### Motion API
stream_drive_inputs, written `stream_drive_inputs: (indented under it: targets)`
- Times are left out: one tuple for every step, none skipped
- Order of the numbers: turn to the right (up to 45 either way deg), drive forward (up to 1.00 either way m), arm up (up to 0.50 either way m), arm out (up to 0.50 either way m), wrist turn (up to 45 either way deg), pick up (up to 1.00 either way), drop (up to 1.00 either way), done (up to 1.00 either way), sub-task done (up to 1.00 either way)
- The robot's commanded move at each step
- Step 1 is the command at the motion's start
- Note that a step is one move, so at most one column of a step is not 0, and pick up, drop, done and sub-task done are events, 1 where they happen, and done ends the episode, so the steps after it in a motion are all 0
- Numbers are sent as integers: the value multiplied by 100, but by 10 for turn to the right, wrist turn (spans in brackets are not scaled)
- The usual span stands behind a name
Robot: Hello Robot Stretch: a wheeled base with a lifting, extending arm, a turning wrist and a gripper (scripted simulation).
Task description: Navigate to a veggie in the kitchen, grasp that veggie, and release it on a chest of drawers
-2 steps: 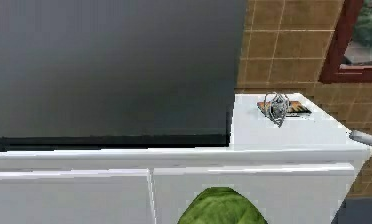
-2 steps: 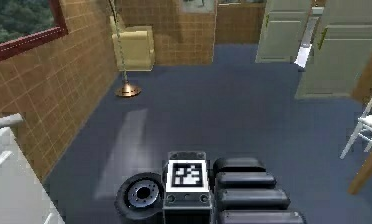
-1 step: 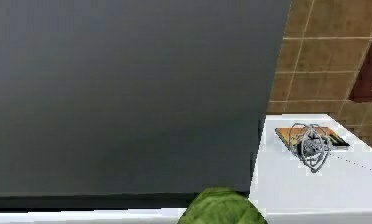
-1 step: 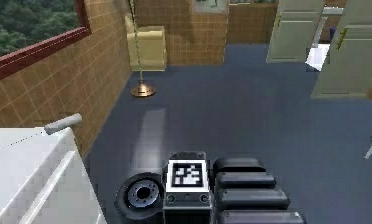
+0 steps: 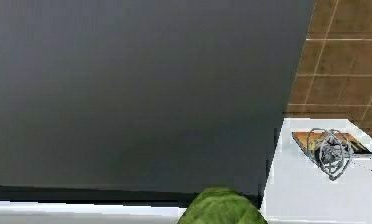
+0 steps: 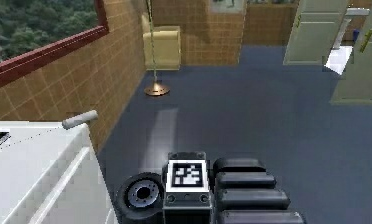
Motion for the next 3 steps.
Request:
stream_drive_inputs:
  targets:
    - [120,0,0,0,0,0,0,0,0]
    - [-90,0,0,0,0,0,0,0,0]
    - [-210,0,0,0,0,0,0,0,0]
